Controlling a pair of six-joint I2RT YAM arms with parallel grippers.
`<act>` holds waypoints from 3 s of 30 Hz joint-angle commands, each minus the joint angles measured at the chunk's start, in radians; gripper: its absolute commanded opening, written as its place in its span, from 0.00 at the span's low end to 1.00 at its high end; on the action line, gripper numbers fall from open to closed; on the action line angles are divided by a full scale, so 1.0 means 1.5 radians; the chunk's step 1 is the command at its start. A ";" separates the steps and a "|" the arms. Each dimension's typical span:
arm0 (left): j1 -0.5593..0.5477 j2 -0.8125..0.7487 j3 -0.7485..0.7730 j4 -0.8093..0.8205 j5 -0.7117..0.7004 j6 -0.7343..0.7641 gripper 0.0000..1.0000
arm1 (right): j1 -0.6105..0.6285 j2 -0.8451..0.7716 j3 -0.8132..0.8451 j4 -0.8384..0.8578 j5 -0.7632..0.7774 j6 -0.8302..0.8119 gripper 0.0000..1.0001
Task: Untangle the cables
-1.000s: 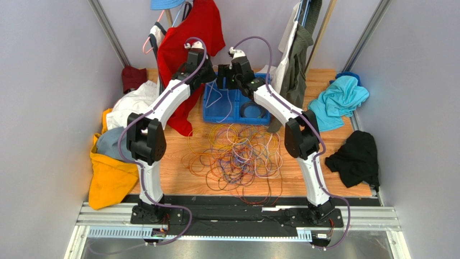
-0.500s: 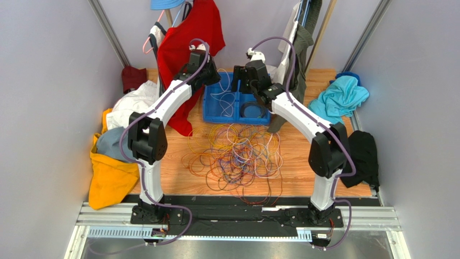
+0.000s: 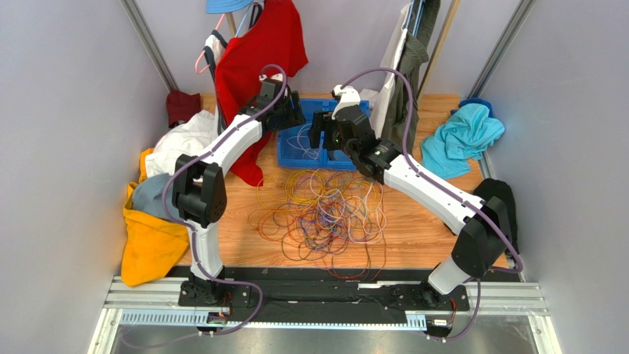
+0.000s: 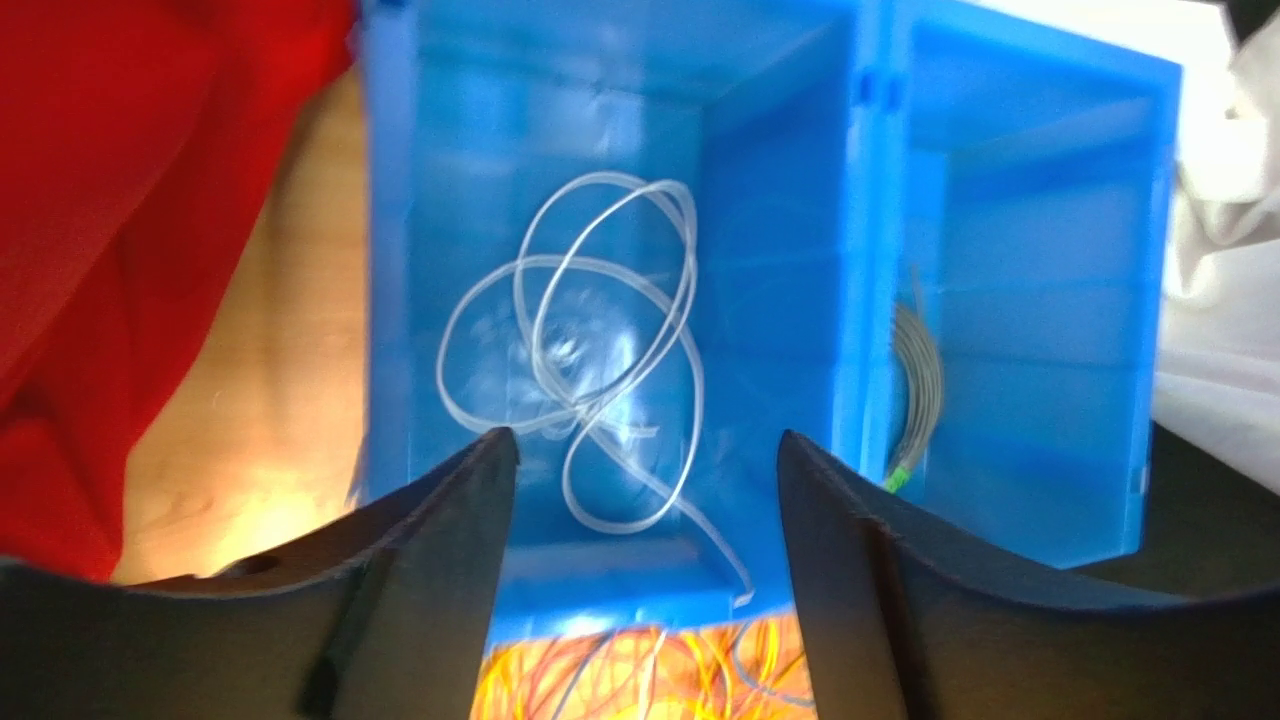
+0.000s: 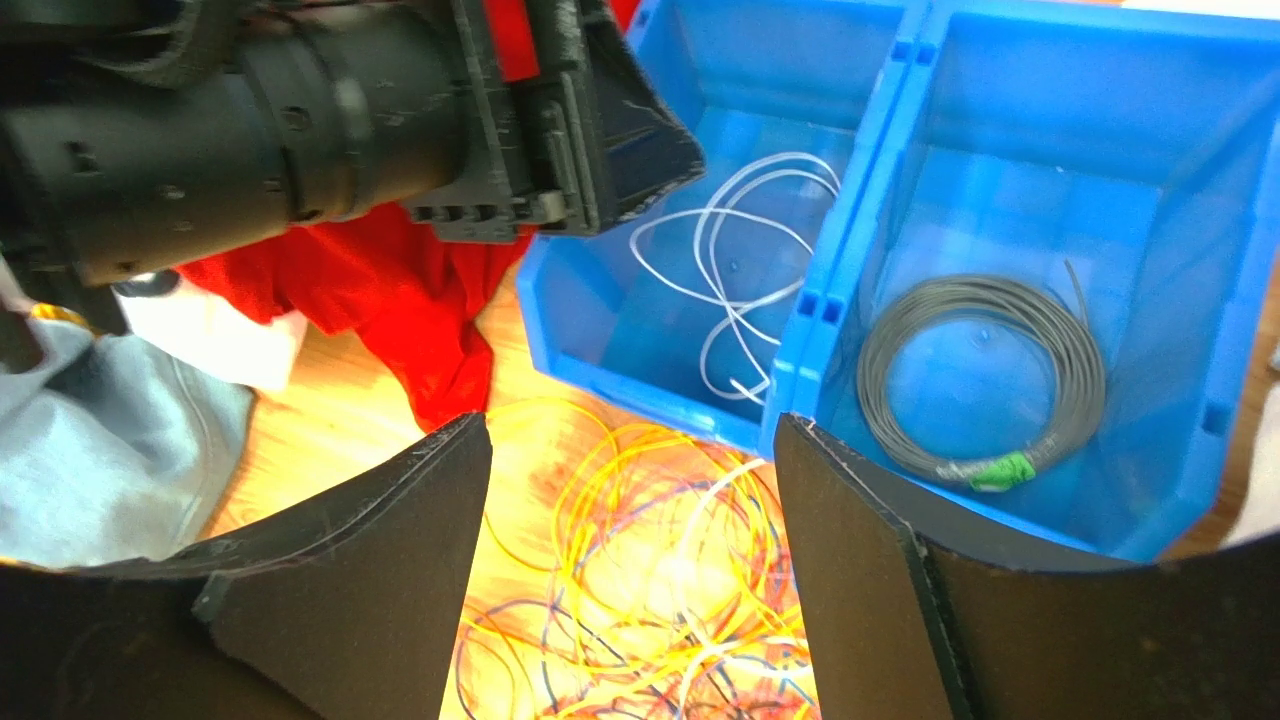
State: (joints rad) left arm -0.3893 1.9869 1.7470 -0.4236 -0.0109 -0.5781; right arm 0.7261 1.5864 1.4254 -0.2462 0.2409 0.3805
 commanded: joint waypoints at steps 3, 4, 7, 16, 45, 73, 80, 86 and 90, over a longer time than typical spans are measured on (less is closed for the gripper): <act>-0.032 -0.140 -0.043 -0.005 -0.056 0.024 0.75 | 0.013 -0.087 -0.084 0.012 0.052 -0.006 0.73; -0.042 -0.178 -0.052 -0.004 -0.066 0.032 0.75 | 0.012 -0.114 -0.110 0.017 0.053 0.008 0.73; -0.090 -0.260 -0.112 0.008 -0.082 0.046 0.75 | 0.016 -0.173 -0.224 0.046 0.038 0.040 0.72; -0.242 -0.535 -0.499 0.112 -0.103 -0.044 0.71 | 0.072 -0.165 -0.361 0.081 -0.023 0.042 0.70; -0.314 -0.886 -0.748 -0.101 -0.235 -0.193 0.68 | 0.133 0.215 -0.142 0.036 0.035 -0.009 0.50; -0.313 -0.960 -0.773 0.066 -0.233 -0.123 0.64 | 0.271 -0.488 -0.273 -0.164 0.087 0.013 0.00; -0.313 -0.900 -0.755 0.218 -0.103 -0.044 0.64 | 0.271 -0.557 -0.335 -0.163 0.095 0.029 0.00; -0.313 -0.843 -0.755 0.316 -0.011 -0.016 0.64 | 0.271 -0.563 -0.334 -0.157 0.077 0.034 0.00; -0.313 -0.787 -0.751 0.344 -0.002 -0.012 0.64 | 0.270 -0.569 -0.321 -0.154 0.056 0.038 0.00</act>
State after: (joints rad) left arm -0.8597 0.7467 0.5823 -0.0235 -0.0814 -0.6369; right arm 1.1294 0.7525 0.9077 -0.5068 0.3573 0.4225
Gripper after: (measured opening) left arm 0.644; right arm 0.011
